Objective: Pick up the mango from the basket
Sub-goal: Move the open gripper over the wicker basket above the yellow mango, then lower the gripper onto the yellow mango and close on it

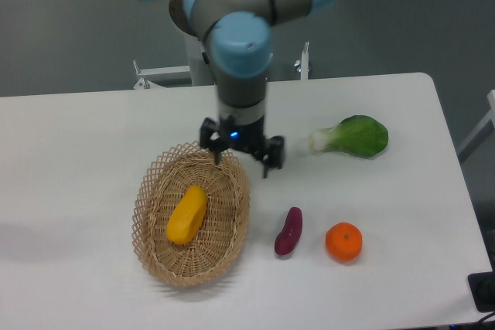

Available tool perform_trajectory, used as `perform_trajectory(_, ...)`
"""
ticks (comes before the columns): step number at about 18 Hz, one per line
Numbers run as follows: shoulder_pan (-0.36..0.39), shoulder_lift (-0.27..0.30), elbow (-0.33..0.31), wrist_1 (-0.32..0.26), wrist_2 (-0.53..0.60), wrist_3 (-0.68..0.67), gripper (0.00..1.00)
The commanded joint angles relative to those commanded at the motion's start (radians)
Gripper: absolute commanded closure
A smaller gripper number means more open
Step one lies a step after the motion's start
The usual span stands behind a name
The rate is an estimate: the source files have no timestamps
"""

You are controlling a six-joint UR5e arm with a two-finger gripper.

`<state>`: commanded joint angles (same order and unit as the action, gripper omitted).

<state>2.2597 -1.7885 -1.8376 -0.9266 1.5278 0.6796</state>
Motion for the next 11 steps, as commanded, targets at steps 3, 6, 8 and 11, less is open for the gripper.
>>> perform_trajectory(3,-0.031,-0.044,-0.026,0.015,0.011,-0.035,0.00)
perform_trajectory(6,-0.069,-0.089,-0.026,0.054,0.035,-0.048,0.00)
perform_trajectory(8,-0.075,-0.104,-0.026,0.064,0.037,-0.066,0.00)
perform_trajectory(11,-0.095,-0.127,-0.026,0.069,0.040,-0.097,0.00)
